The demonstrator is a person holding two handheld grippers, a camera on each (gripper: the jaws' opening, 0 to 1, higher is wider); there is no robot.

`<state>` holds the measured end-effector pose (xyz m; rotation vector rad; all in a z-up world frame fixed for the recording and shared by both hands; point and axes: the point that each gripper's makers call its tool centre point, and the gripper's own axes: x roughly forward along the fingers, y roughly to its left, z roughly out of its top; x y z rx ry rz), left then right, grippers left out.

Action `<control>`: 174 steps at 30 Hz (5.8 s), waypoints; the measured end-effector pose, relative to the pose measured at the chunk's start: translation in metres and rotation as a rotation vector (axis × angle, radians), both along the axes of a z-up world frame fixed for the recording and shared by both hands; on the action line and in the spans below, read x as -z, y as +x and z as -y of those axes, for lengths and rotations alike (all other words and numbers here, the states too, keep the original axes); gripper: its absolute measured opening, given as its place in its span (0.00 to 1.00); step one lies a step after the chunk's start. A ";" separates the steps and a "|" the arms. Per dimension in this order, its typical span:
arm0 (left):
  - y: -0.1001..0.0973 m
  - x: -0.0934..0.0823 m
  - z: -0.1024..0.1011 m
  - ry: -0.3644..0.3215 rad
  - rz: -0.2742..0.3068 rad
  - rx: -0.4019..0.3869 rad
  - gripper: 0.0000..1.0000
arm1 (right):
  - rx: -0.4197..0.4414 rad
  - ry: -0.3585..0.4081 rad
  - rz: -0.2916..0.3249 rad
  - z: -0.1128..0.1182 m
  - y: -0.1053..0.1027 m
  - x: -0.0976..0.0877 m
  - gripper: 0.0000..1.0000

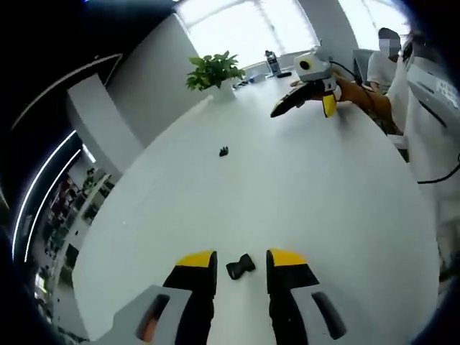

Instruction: Snap the two parts of the plastic buckle together until the buckle closes and remains connected.

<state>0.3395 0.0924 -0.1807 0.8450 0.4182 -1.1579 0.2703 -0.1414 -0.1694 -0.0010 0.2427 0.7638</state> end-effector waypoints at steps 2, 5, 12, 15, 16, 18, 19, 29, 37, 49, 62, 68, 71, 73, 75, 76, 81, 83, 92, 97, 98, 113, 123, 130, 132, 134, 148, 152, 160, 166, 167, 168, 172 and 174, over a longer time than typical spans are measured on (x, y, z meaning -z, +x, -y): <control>0.001 0.003 0.000 0.055 -0.002 0.024 0.26 | 0.001 -0.002 0.000 0.000 -0.001 0.000 0.83; 0.002 0.004 0.000 0.123 0.010 0.054 0.26 | 0.005 -0.009 0.000 0.002 -0.001 0.000 0.83; 0.008 0.002 -0.002 0.239 0.057 0.149 0.26 | 0.013 -0.011 -0.007 0.004 -0.001 0.002 0.83; 0.010 0.006 -0.004 0.321 0.094 0.199 0.26 | 0.014 -0.008 -0.010 0.003 -0.001 0.003 0.83; 0.011 0.007 -0.003 0.327 0.103 0.198 0.26 | 0.015 -0.007 -0.011 0.003 0.000 0.003 0.83; 0.012 0.008 -0.004 0.370 0.108 0.221 0.24 | 0.015 -0.002 -0.012 0.002 0.000 0.004 0.83; 0.012 0.009 -0.005 0.400 0.114 0.245 0.23 | 0.014 0.001 -0.012 0.001 0.000 0.003 0.83; 0.012 0.023 -0.004 0.510 0.072 0.386 0.21 | 0.017 0.011 -0.015 0.002 -0.002 0.006 0.83; 0.012 0.025 -0.001 0.474 -0.010 0.425 0.15 | 0.019 0.013 -0.019 0.004 -0.003 0.006 0.83; 0.011 0.030 0.000 0.350 -0.166 0.432 0.09 | 0.016 0.017 -0.016 0.001 -0.004 0.003 0.82; 0.005 0.017 0.014 0.235 -0.226 0.342 0.06 | 0.019 0.017 -0.014 0.001 -0.007 0.001 0.82; -0.001 0.019 0.021 0.234 -0.244 0.279 0.06 | 0.016 0.018 -0.010 0.000 -0.011 0.000 0.82; -0.003 0.019 0.031 0.234 -0.261 0.164 0.06 | 0.018 0.020 -0.013 0.001 -0.012 0.002 0.82; -0.009 0.018 0.038 0.236 -0.261 0.163 0.06 | 0.019 0.020 -0.017 0.002 -0.012 0.003 0.82; -0.011 0.017 0.045 0.240 -0.239 0.144 0.06 | 0.018 0.019 -0.018 0.002 -0.013 0.003 0.82; -0.013 0.016 0.050 0.243 -0.225 0.145 0.06 | 0.018 0.019 -0.018 0.002 -0.013 0.003 0.82; -0.018 0.017 0.060 0.260 -0.209 0.146 0.06 | 0.018 0.021 -0.014 0.002 -0.014 0.002 0.82; -0.017 0.018 0.060 0.292 -0.175 0.154 0.06 | 0.018 0.020 -0.013 0.002 -0.014 0.002 0.82; -0.019 0.021 0.062 0.298 -0.198 0.122 0.07 | 0.017 0.019 -0.013 0.002 -0.013 0.002 0.82; -0.021 0.023 0.063 0.312 -0.176 0.130 0.07 | 0.017 0.023 -0.015 0.001 -0.012 0.003 0.82; -0.021 0.023 0.063 0.313 -0.177 0.130 0.07 | 0.017 0.024 -0.015 0.001 -0.012 0.002 0.82; -0.021 0.017 0.069 0.266 -0.166 0.135 0.08 | 0.038 -0.005 -0.012 0.006 -0.009 0.002 0.82; -0.024 0.001 0.066 0.144 -0.183 0.107 0.08 | 0.063 -0.034 -0.007 0.012 0.011 -0.002 0.83; -0.023 -0.007 0.061 0.026 -0.210 0.069 0.08 | 0.084 -0.029 -0.014 0.015 0.028 -0.007 0.83; -0.026 -0.008 0.061 -0.025 -0.242 0.052 0.08 | 0.085 -0.032 -0.018 0.014 0.033 -0.007 0.83; -0.026 -0.007 0.060 -0.056 -0.246 0.041 0.08 | 0.093 -0.038 -0.019 0.015 0.038 -0.007 0.83; -0.022 -0.011 0.060 -0.279 -0.138 -0.091 0.08 | 0.112 -0.108 -0.043 0.016 0.081 -0.001 0.82; -0.023 -0.015 0.059 -0.305 -0.113 -0.112 0.08 | 0.080 -0.148 -0.036 0.013 0.098 0.002 0.81; -0.021 -0.015 0.054 -0.379 -0.113 -0.145 0.08 | -0.034 -0.269 -0.002 0.014 0.122 0.003 0.82; -0.015 -0.013 0.048 -0.402 -0.110 -0.177 0.08 | -0.081 -0.276 -0.017 0.021 0.135 0.003 0.82; -0.015 -0.013 0.048 -0.405 -0.111 -0.178 0.08 | -0.093 -0.282 -0.020 0.022 0.136 0.004 0.81; -0.015 -0.013 0.048 -0.407 -0.111 -0.178 0.08 | -0.101 -0.287 -0.023 0.023 0.138 0.004 0.78; -0.015 -0.014 0.051 -0.427 -0.119 -0.175 0.08 | -0.163 -0.305 -0.060 0.024 0.140 0.007 0.76; -0.016 -0.016 0.053 -0.448 -0.125 -0.173 0.08 | -0.183 -0.339 -0.065 0.025 0.142 0.007 0.78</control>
